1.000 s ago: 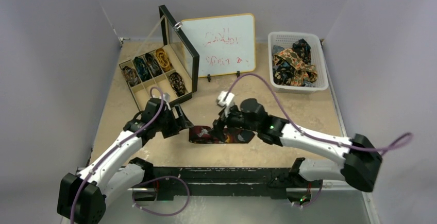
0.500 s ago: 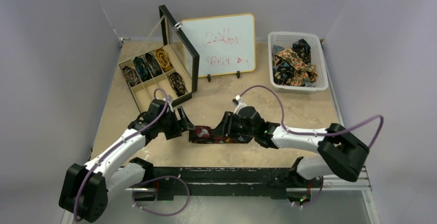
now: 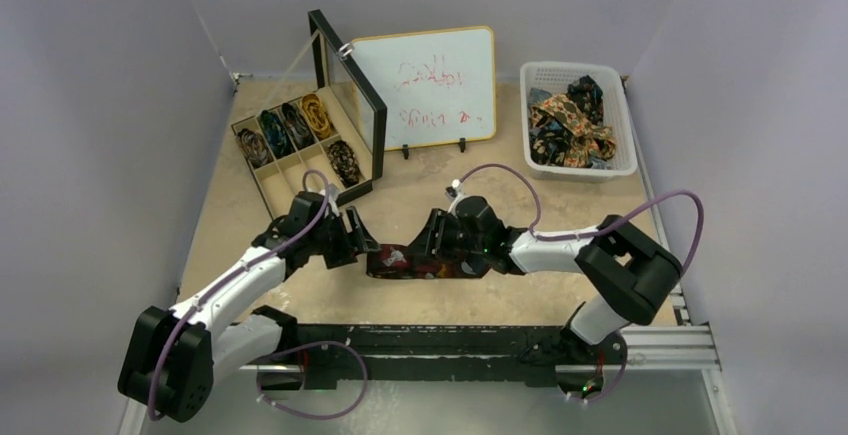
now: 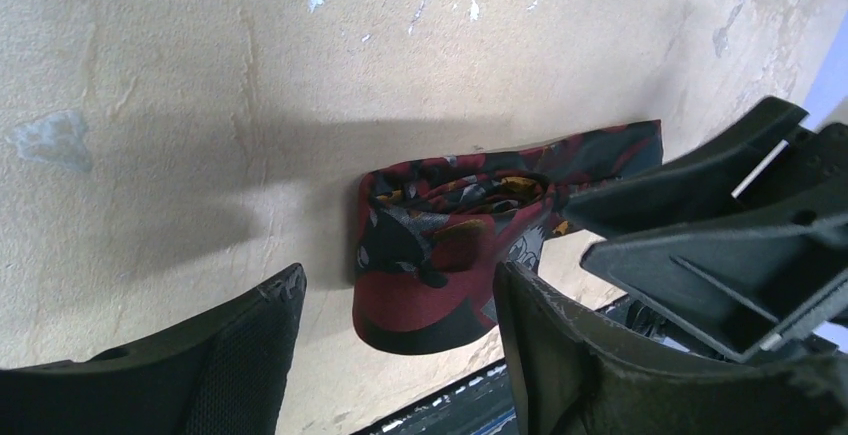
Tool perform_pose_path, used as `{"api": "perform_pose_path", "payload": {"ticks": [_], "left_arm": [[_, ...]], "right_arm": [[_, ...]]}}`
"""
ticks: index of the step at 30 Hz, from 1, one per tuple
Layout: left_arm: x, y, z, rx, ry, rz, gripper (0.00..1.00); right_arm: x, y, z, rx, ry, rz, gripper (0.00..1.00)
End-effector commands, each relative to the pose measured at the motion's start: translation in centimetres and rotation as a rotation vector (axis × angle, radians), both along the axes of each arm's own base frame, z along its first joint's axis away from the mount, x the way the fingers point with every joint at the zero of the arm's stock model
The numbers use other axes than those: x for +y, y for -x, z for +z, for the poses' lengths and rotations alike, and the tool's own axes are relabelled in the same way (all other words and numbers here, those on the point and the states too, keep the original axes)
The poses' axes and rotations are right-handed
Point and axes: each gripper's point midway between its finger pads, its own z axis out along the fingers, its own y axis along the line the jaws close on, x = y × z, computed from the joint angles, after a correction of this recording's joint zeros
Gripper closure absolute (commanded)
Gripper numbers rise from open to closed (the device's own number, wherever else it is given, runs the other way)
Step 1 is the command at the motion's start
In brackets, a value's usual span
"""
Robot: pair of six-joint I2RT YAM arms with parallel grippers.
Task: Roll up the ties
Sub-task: Roll the tie at the center of the board.
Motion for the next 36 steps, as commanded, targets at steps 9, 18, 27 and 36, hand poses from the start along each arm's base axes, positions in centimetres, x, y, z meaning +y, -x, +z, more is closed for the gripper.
{"api": "perform_pose_path", "payload": {"ticks": [9, 18, 27, 36], "left_arm": [[-0.8, -0.3, 0.2, -0.050, 0.040, -0.072, 0.39], [-1.4, 0.2, -0.4, -0.028, 0.071, -0.108, 0.41], [-1.5, 0.1, -0.5, -0.032, 0.070, -0.120, 0.41], [-1.7, 0.2, -0.5, -0.033, 0.069, -0.145, 0.42]], "right_arm": [[2.8, -0.3, 1.5, -0.016, -0.117, 0.110, 0.59], [2.5, 0.8, 1.6, 0.017, -0.146, 0.130, 0.70], [2.4, 2.0, 0.8, 0.065, -0.130, 0.151, 0.72], [1.6, 2.1, -1.4, 0.109, -0.049, 0.121, 0.72]]}}
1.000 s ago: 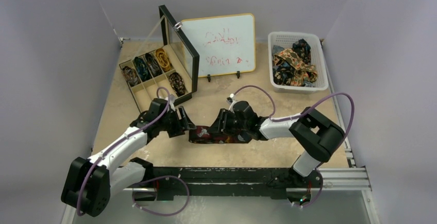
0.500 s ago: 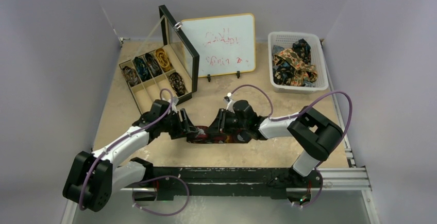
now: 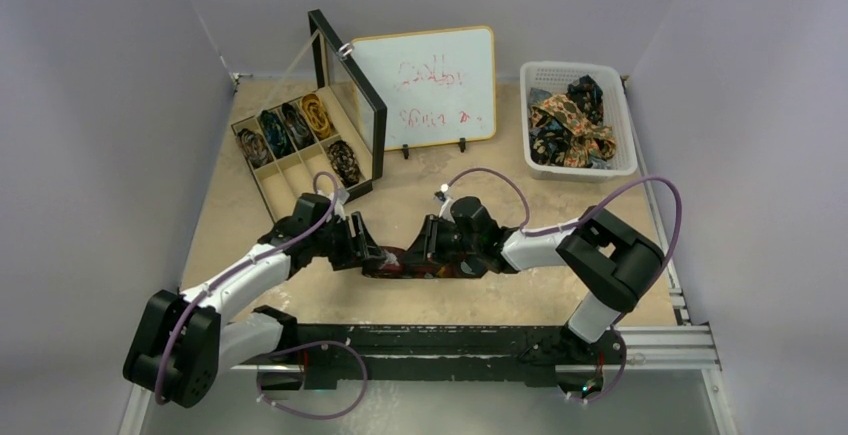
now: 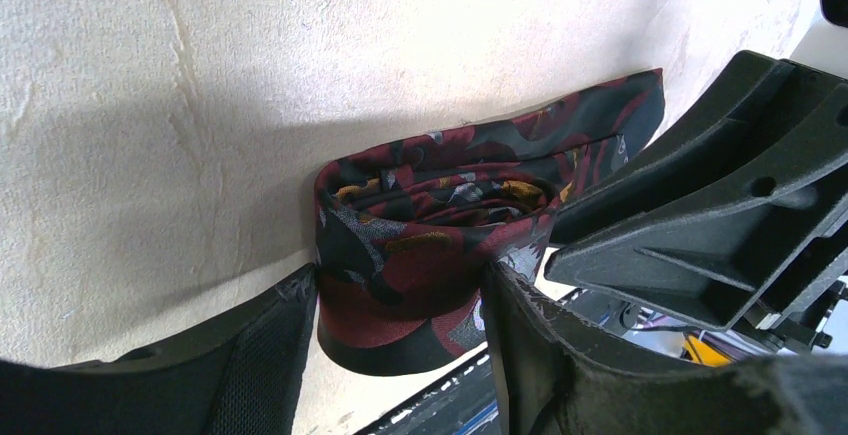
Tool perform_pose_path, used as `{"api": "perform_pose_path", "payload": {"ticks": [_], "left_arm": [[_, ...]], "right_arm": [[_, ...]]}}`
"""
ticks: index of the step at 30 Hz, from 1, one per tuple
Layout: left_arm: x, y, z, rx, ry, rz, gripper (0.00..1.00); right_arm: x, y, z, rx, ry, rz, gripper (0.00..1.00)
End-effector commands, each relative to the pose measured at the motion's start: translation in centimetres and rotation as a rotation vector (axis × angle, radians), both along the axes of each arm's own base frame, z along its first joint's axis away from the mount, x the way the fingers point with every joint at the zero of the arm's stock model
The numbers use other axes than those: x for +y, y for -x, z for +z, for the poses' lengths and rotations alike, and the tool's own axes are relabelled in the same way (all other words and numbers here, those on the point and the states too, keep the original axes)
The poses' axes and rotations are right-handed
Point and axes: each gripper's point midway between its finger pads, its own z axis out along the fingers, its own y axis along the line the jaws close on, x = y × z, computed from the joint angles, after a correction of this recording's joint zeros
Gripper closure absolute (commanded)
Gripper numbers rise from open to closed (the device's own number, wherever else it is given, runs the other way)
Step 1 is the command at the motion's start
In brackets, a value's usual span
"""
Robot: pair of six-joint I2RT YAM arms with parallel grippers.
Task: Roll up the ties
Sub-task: Roll the tie at the center of the board.
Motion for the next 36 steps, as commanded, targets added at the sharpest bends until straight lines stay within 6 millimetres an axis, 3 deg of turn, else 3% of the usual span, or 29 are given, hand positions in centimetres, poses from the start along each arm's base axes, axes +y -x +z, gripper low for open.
{"api": "perform_pose_path", "payload": {"ticks": [1, 8, 16, 26, 36], "left_arm": [[-0.4, -0.6, 0.6, -0.046, 0.019, -0.032, 0.42], [-0.4, -0.7, 1.0, -0.060, 0.025, -0.034, 0.39], [-0.5, -0.9, 1.7, -0.095, 0.031, -0.037, 0.34], [-0.3, -1.3, 2.6, -0.126, 0.030, -0.023, 0.32], [0.1, -1.4, 2.1, -0.126, 0.005, -0.011, 0.31]], "right_arm": [[-0.4, 0.4, -1.0, 0.027, 0.047, -0.002, 0.71], [-0.2, -0.1, -1.3, 0.009, 0.056, -0.005, 0.68], [-0.2, -0.4, -2.2, 0.009, 0.085, -0.003, 0.73], [0.0, -1.2, 2.3, -0.119, -0.006, -0.018, 0.51], [0.4, -1.1, -1.2, -0.043, 0.057, 0.003, 0.60]]}}
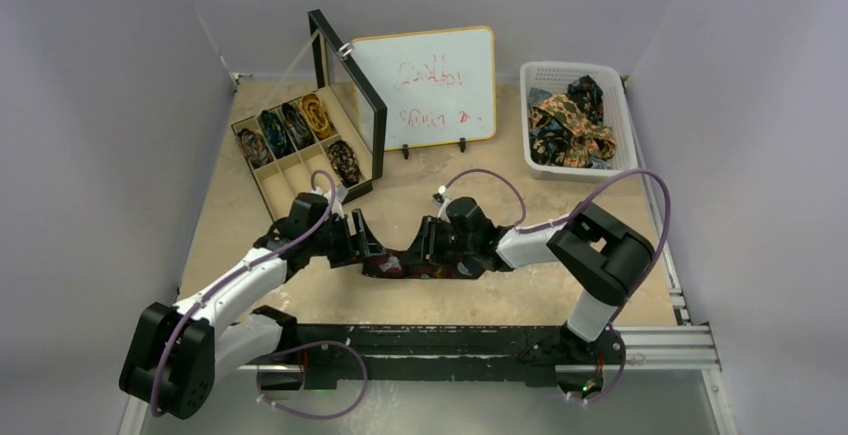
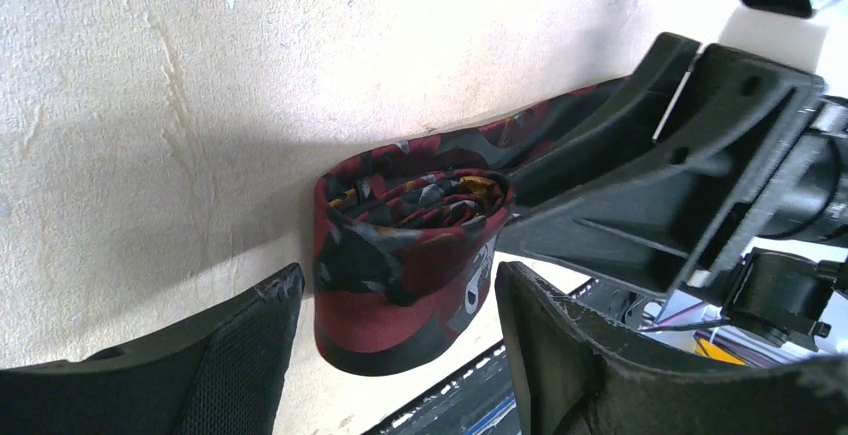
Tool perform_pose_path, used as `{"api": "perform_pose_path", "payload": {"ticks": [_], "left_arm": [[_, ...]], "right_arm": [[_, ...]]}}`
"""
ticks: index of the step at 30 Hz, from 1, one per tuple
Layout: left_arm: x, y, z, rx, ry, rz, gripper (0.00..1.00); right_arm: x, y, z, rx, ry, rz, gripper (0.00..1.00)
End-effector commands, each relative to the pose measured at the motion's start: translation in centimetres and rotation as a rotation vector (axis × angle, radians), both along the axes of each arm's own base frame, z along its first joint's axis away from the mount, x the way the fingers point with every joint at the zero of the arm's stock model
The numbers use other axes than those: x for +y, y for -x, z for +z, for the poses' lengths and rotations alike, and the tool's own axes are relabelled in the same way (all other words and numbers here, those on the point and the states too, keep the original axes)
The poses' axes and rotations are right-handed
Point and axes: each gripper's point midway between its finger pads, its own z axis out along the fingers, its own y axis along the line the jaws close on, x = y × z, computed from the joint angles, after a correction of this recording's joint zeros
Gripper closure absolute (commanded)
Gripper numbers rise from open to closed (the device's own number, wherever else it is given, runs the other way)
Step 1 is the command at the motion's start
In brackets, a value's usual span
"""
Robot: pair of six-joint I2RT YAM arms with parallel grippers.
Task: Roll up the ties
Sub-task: Roll the tie at the center of the board.
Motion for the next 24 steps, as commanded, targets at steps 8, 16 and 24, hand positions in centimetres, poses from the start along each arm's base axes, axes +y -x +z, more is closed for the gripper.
{"api": "perform_pose_path", "payload": {"ticks": [8, 16, 24], "left_arm": [[0.1, -1.1, 0.6, -0.067, 0.001, -0.005, 0.31], [0.0, -1.2, 0.2, -0.074, 0.011, -0.020, 0.31], [0.1, -0.9, -0.2, -0.061, 0.010, -0.027, 0.32]], "right_arm": [[0.4, -0.7, -0.7, -0.008, 0.020, 0.016, 0.69], [0.4, -1.1, 0.8, -0.033, 0.005, 0.018, 0.64], [0.6, -1.7, 0.1, -0.019, 0.003, 0.027, 0.65]]}}
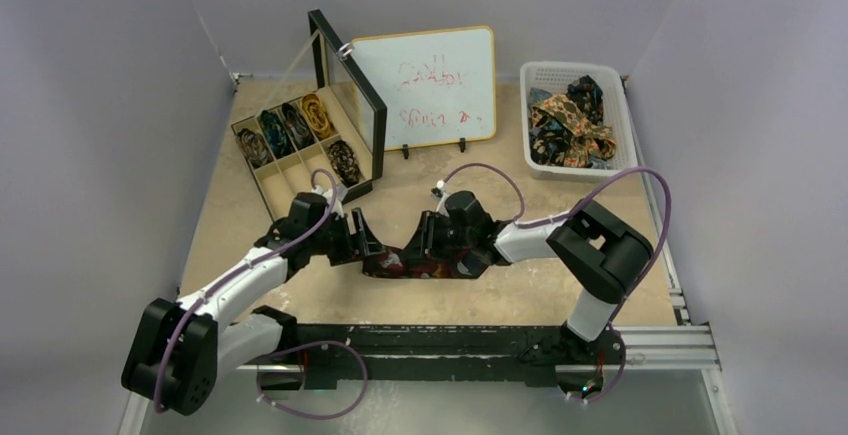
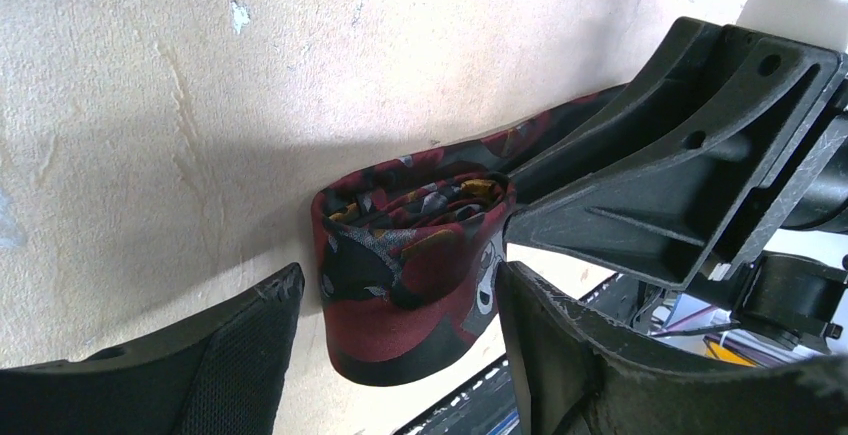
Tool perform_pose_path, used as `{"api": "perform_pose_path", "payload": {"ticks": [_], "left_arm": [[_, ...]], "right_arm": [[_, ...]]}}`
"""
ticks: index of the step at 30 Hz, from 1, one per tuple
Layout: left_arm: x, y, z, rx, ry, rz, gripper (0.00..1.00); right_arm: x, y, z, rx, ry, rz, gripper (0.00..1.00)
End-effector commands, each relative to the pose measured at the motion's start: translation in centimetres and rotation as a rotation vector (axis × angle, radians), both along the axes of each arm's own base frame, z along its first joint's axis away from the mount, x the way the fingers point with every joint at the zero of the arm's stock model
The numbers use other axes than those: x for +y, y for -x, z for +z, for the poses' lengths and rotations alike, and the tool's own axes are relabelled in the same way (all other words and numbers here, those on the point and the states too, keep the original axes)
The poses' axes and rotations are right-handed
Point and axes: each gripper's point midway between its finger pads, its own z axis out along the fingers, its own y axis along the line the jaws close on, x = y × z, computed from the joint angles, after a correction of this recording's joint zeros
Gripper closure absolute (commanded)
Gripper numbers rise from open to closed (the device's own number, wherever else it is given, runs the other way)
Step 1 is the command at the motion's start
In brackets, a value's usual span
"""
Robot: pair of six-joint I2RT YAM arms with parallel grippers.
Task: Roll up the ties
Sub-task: Roll the tie at the center of the board.
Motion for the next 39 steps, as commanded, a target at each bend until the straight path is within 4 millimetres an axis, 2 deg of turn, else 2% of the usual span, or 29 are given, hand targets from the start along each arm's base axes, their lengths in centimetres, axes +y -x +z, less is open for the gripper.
{"api": "perform_pose_path", "payload": {"ticks": [1, 8, 15, 21, 31, 33, 39], "left_arm": [[0.0, -0.2, -0.1, -0.026, 0.008, -0.019, 0.32], [-0.2, 0.1, -0.8, -0.014, 0.026, -0.022, 0.33], [-0.6, 0.4, -1.1, 0.023, 0.057, -0.016, 0.34], [-0.6, 1.0, -2.0, 0.133, 0.083, 0.060, 0.37], [-1.0, 0.7, -1.8, 0.214, 0.155, 0.176, 0.38], [-1.0, 0.7, -1.9, 0.213, 0.160, 0.180, 0.42], [-1.0, 0.1, -1.3, 0.172, 0.118, 0.126, 0.65]], "right_arm": [[0.7, -0.6, 0.7, -0.019, -0.030, 0.025, 0.65], [0.6, -0.8, -0.9, 0.004, 0.010, 0.030, 0.67], [0.5, -0.6, -1.8, 0.020, 0.020, 0.035, 0.69], [0.3, -0.6, -1.8, 0.006, 0.014, 0.025, 0.70], [0.2, -0.1, -1.6, 0.004, -0.006, 0.035, 0.71], [0.1, 0.0, -1.5, 0.002, -0.009, 0.036, 0.71], [0.5, 0.0, -0.6, -0.014, -0.025, 0.067, 0.71]]}}
